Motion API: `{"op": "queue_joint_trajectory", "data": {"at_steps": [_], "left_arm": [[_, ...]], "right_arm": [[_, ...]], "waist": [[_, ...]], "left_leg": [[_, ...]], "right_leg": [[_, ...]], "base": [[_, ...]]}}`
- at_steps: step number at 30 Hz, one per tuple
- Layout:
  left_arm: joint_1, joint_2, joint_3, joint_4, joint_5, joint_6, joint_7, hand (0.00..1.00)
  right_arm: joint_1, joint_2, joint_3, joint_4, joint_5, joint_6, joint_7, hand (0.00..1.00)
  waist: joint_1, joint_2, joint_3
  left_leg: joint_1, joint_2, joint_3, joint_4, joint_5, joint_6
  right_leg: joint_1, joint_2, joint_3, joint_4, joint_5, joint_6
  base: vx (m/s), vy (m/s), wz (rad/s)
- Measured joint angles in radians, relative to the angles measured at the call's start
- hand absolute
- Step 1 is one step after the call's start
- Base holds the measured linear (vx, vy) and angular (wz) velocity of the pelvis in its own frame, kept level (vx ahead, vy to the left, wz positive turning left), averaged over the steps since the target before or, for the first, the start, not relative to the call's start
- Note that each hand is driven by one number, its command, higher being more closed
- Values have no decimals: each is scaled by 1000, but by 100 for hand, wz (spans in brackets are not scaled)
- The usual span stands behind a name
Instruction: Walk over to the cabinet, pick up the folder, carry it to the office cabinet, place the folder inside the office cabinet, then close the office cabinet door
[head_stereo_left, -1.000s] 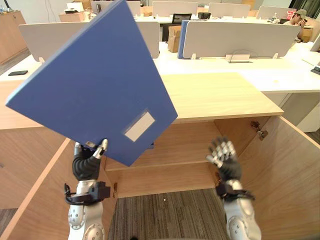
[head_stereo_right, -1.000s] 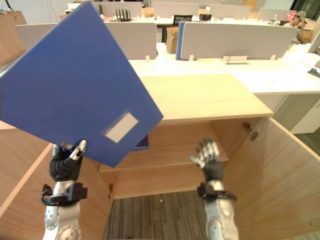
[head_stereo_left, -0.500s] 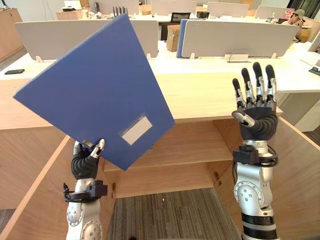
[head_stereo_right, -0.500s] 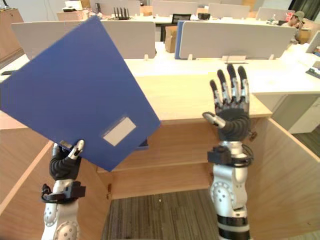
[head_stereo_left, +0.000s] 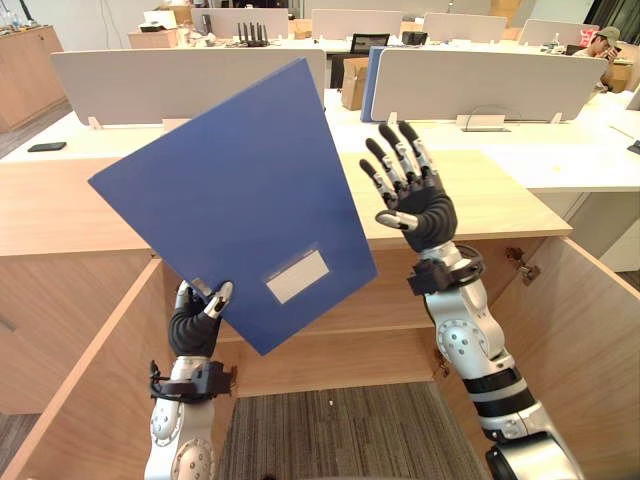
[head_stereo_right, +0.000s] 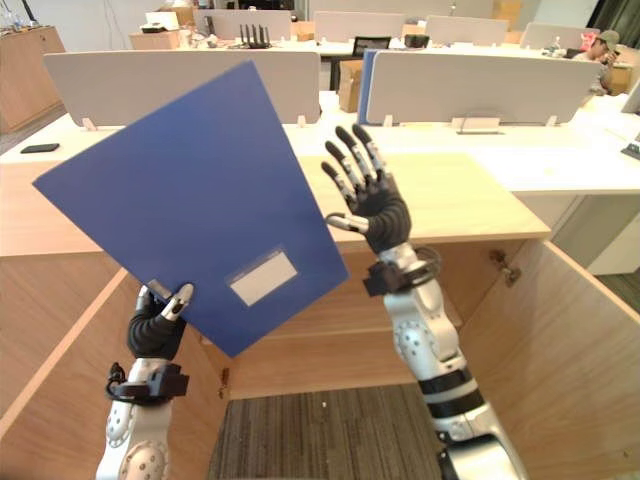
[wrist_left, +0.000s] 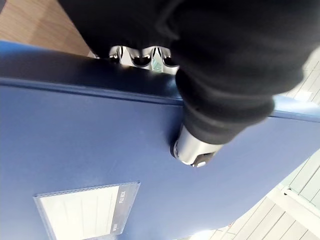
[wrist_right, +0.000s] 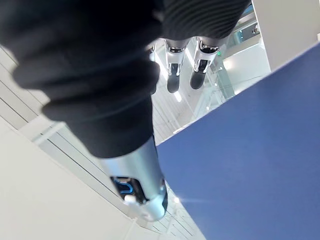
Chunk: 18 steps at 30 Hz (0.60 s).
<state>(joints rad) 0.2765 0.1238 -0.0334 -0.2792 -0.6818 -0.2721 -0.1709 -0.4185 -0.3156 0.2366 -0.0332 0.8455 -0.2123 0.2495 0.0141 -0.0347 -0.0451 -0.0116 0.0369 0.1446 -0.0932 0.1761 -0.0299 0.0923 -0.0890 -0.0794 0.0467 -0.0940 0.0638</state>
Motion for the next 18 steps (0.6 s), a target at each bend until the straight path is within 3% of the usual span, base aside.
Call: {"op": "queue_joint_trajectory", "data": {"at_steps": [6,12,13,18], "left_arm": [[-19,9,-46,25,-19,0,-14,100],[-24,35,-64,25,-27,-1,-15,100],[-24,42,-64,25,-35,-1,-15,100],[-24,57,-66,25,-39,-22,-15,100]], "right_arm": [[-90,-29,76,123,-9,20,0,0],[-144,-70,128,191,-87,31,0,0],[-156,-84,145,200,-96,34,2,100],[-219,-139,229,232,-106,50,25,100]], "waist": [[7,9,-6],[11,11,-7],[12,11,-7],[18,16,-10]], "left_leg": [[-5,0,-11,0,7,0],[-9,2,-17,0,11,-1],[-9,3,-17,0,12,-1],[-15,4,-19,0,14,-2]], "right_leg": [[0,1,-8,2,0,0],[0,5,-15,1,2,-2],[0,5,-16,0,2,-3],[-3,8,-16,-6,5,-7]], "base": [[-1,0,5],[-10,0,3],[0,0,0],[0,0,0]]}}
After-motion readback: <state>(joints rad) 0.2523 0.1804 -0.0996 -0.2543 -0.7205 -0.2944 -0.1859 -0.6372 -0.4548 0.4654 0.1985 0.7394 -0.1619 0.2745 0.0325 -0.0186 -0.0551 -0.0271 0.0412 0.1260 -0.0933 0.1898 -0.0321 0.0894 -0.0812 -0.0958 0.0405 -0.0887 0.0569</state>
